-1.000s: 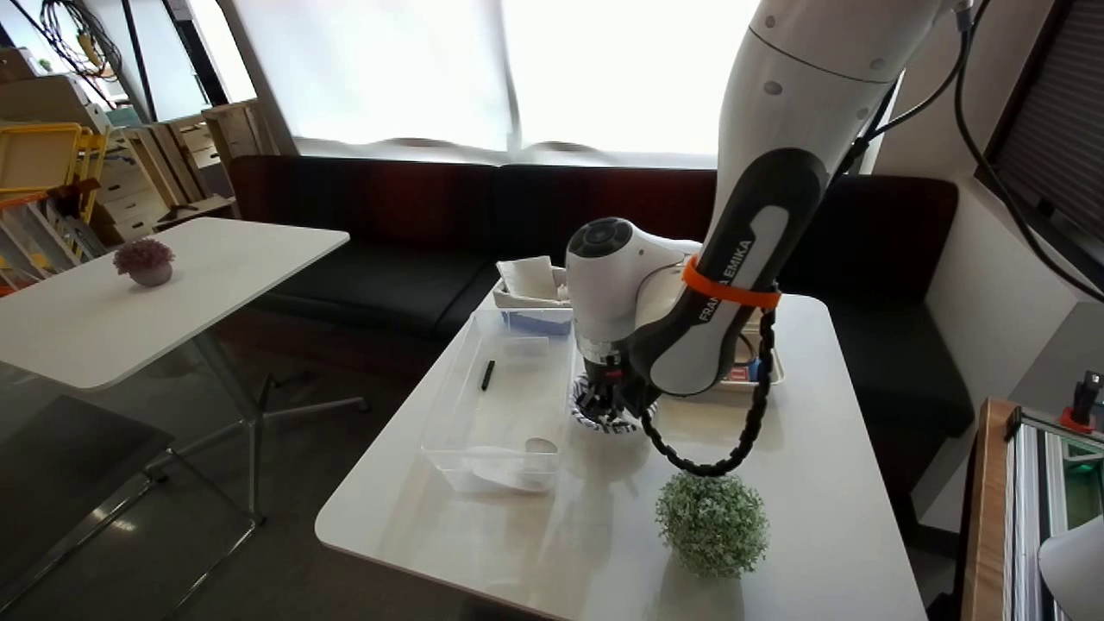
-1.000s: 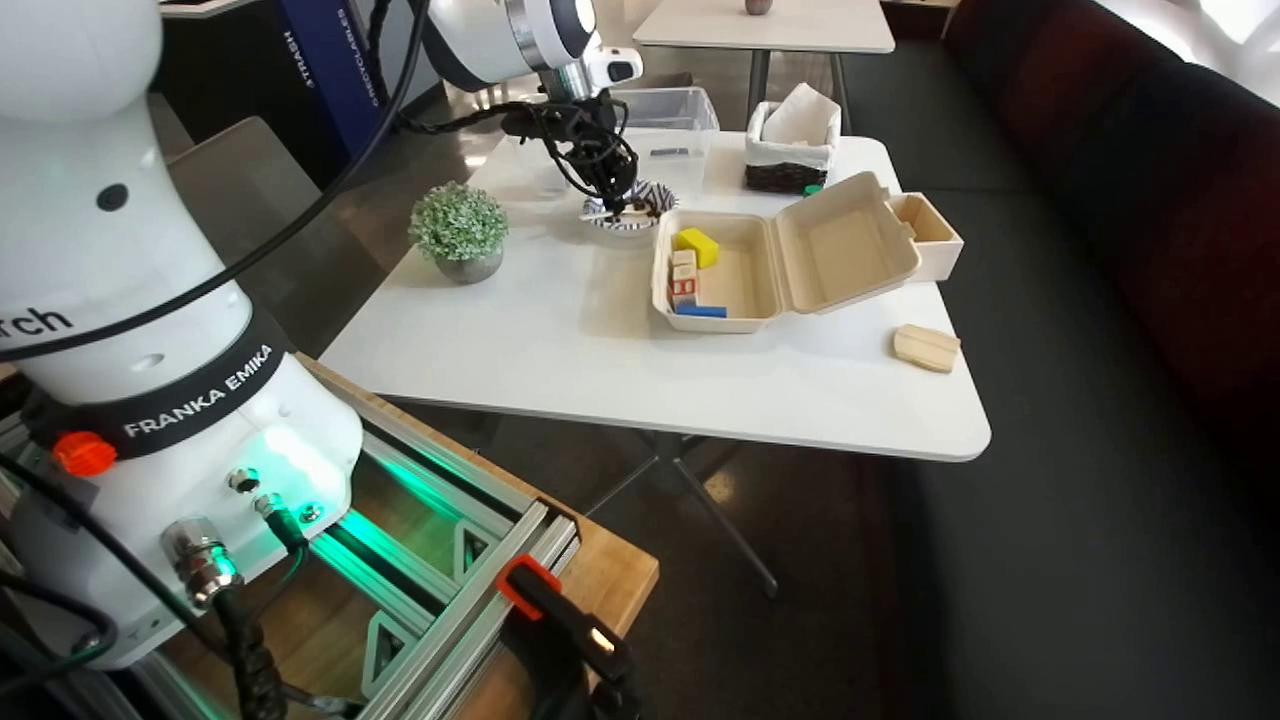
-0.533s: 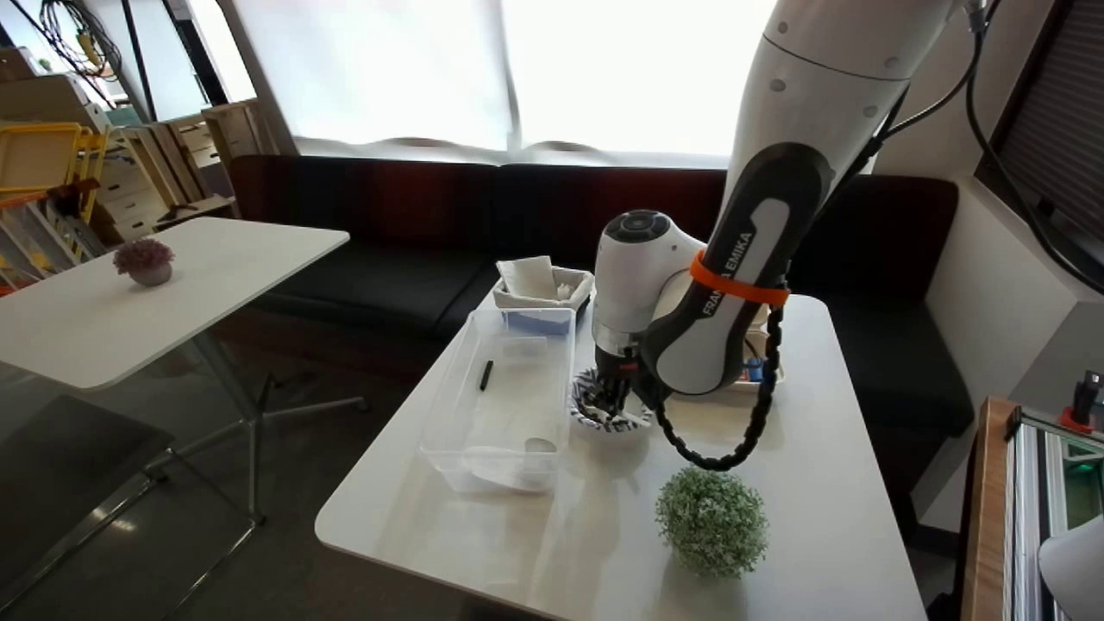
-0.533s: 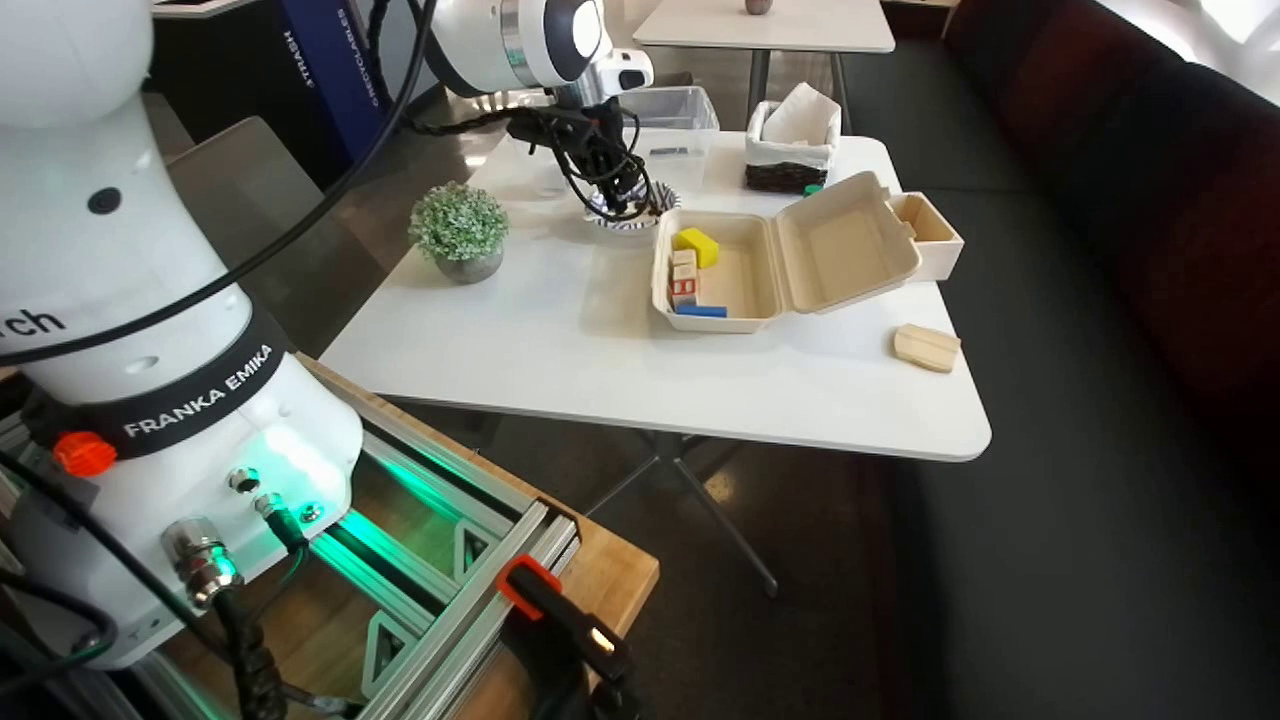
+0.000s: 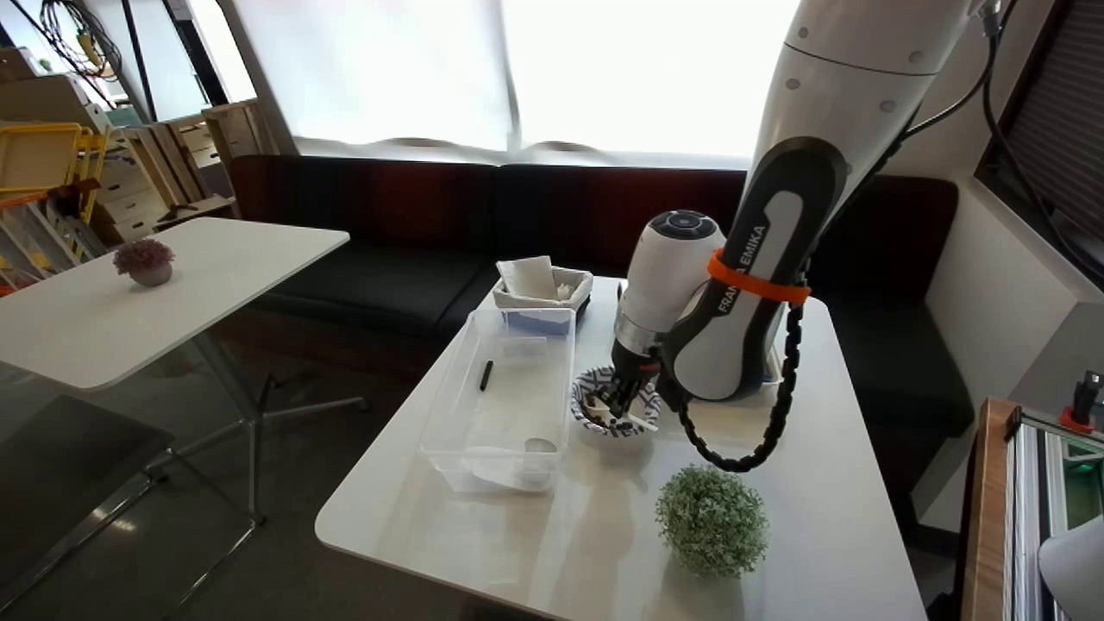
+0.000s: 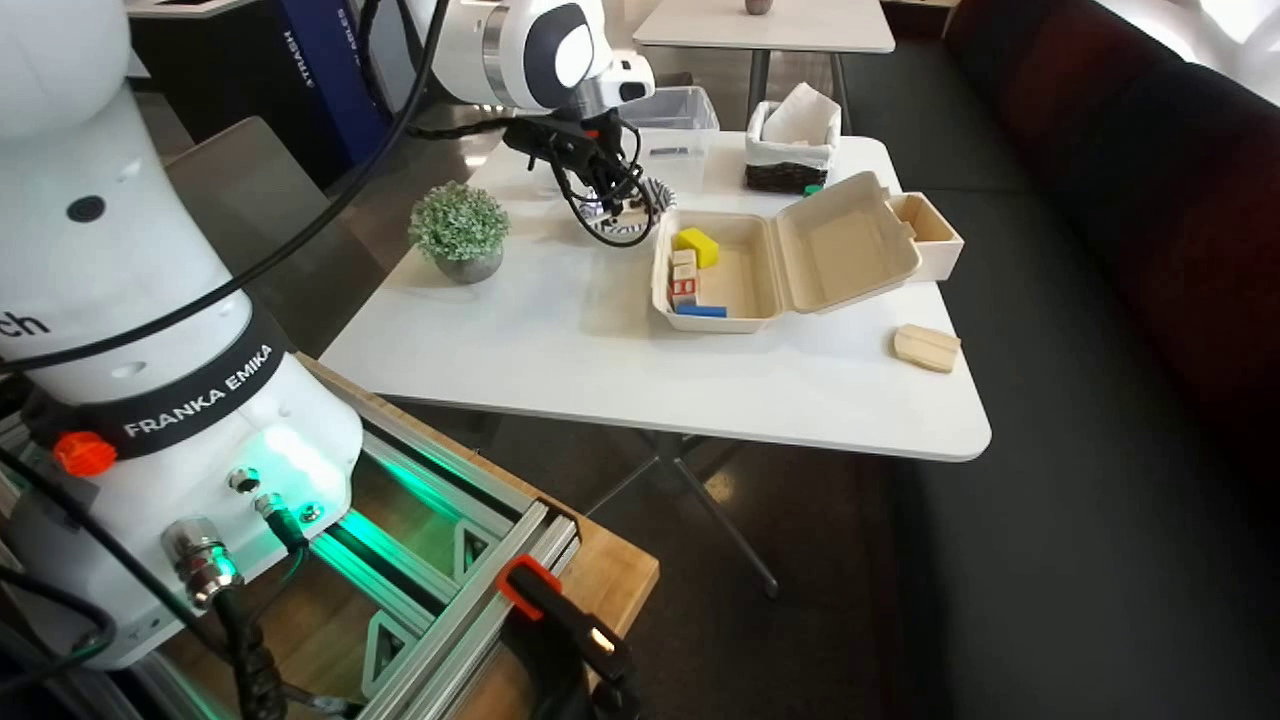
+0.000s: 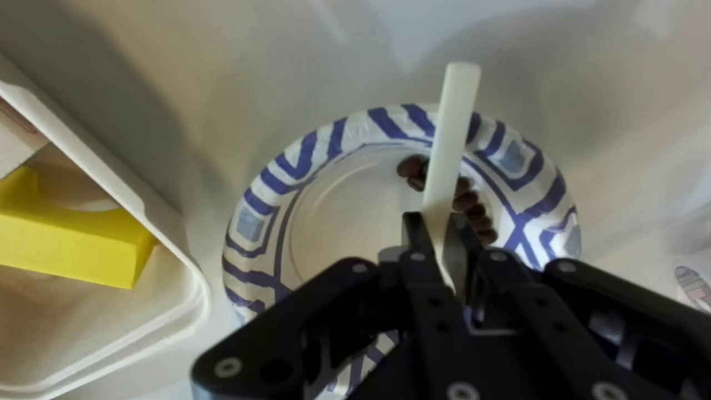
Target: Use the spoon to scoop some beans from the bowl into the takeaway pack
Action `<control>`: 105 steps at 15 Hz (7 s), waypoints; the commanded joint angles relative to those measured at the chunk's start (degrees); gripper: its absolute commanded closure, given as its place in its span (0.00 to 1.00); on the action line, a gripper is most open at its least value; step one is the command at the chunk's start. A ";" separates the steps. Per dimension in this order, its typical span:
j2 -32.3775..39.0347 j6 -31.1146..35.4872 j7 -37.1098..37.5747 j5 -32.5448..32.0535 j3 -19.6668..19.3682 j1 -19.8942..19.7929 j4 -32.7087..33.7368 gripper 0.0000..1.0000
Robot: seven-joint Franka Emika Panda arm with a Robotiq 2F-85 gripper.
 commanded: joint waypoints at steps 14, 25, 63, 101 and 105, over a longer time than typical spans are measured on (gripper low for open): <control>-10.82 4.24 -4.01 5.84 0.79 -1.17 -13.39 0.97; -18.21 1.68 1.48 8.31 -18.82 13.43 -16.08 0.97; -1.08 -26.19 31.38 -8.87 -53.09 40.15 -6.24 0.97; -9.15 -61.30 52.87 -43.30 -0.90 -1.33 6.61 0.97; -13.44 -50.59 44.51 -38.90 -0.79 -5.35 2.74 0.97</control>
